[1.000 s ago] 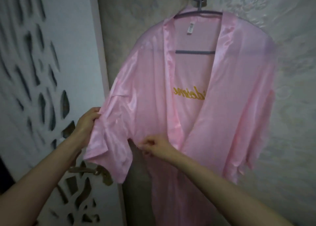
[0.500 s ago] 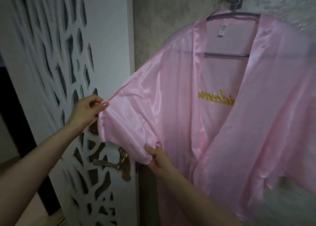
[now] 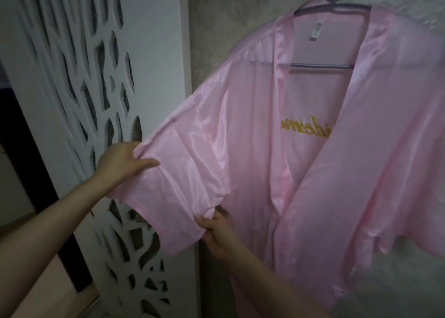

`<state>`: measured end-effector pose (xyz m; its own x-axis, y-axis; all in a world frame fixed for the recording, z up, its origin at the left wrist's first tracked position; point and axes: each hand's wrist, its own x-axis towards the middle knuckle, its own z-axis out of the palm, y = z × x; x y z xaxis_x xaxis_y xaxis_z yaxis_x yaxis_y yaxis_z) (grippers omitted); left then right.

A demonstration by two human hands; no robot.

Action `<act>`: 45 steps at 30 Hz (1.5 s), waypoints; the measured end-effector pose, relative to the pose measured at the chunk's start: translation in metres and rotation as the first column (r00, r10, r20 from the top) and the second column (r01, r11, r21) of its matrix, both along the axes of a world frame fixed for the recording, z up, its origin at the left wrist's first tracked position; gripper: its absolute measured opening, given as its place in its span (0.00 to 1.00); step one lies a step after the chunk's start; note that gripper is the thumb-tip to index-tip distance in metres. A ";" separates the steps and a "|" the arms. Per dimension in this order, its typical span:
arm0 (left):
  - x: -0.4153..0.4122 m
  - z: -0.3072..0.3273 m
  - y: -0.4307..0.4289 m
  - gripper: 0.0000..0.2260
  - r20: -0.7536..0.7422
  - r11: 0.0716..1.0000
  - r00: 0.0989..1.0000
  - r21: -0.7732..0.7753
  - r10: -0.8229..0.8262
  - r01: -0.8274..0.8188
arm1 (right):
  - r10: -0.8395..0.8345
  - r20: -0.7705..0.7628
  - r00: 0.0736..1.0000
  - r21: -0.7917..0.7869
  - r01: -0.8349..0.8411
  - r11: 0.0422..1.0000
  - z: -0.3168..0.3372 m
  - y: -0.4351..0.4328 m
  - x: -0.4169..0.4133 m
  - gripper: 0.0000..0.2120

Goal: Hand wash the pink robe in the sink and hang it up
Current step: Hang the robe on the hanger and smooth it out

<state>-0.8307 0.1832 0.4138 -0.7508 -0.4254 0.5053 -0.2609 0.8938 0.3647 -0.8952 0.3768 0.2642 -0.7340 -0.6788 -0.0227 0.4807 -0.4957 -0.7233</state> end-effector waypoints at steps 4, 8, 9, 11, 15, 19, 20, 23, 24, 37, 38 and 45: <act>0.009 0.002 -0.006 0.21 0.110 0.997 0.992 -0.053 0.069 -0.063 | -0.031 0.001 1.000 0.103 0.031 0.994 -0.002 -0.002 0.001 0.22; 0.020 0.010 -0.010 0.12 0.164 0.990 0.982 0.120 -0.093 0.074 | 0.061 -0.024 0.998 0.314 -0.050 0.948 -0.003 -0.003 0.000 0.16; 0.022 0.011 -0.014 0.10 0.173 0.987 0.979 0.135 -0.113 0.090 | 0.129 -0.037 0.991 0.394 -0.104 0.913 -0.003 0.000 0.002 0.11; 0.029 0.008 -0.023 0.10 0.193 0.993 0.978 0.103 -0.079 0.060 | 0.253 -0.112 0.961 0.583 -0.143 0.800 -0.002 0.005 0.007 0.01; 0.047 -0.008 -0.035 0.15 0.064 0.987 0.997 0.153 0.043 -0.053 | 0.080 -0.619 0.781 0.615 0.420 0.667 0.025 0.018 0.008 0.13; 0.059 -0.013 -0.032 0.13 -0.137 0.925 0.988 0.380 0.066 -0.009 | -0.352 -0.899 0.259 0.080 0.890 0.450 0.072 0.017 -0.015 0.08; 0.061 -0.013 -0.030 0.12 -0.171 0.897 0.984 0.441 0.049 0.032 | -0.362 -0.914 0.185 0.023 0.913 0.408 0.081 0.015 -0.024 0.13; 0.067 -0.015 -0.031 0.12 -0.264 0.804 0.965 0.573 0.000 0.157 | -0.240 -0.936 0.258 0.140 0.897 0.418 0.104 0.007 -0.049 0.24; 0.068 -0.016 -0.033 0.11 -0.298 0.784 0.955 0.592 -0.003 0.188 | -0.185 -0.920 0.346 0.231 0.859 0.456 0.108 0.003 -0.057 0.26; 0.063 -0.023 -0.014 0.04 -0.355 0.688 0.933 0.665 -0.049 0.289 | 0.207 -0.950 0.232 0.301 0.517 0.802 0.110 -0.042 0.044 0.13; 0.060 -0.023 -0.006 0.04 -0.341 0.693 0.937 0.660 -0.070 0.292 | 0.223 -0.940 0.258 0.325 0.478 0.816 0.105 -0.051 0.052 0.15; 0.073 -0.029 -0.010 0.07 -0.176 0.692 0.964 0.671 -0.198 0.265 | 0.058 -0.856 0.514 0.273 0.353 0.895 0.103 -0.055 0.033 0.05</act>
<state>-0.7579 0.1727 0.3849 -0.8421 -0.4966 0.2106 -0.0187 0.4171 0.9087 -0.8619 0.3222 0.3674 -0.6352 -0.6399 0.4326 -0.4929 -0.0954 -0.8648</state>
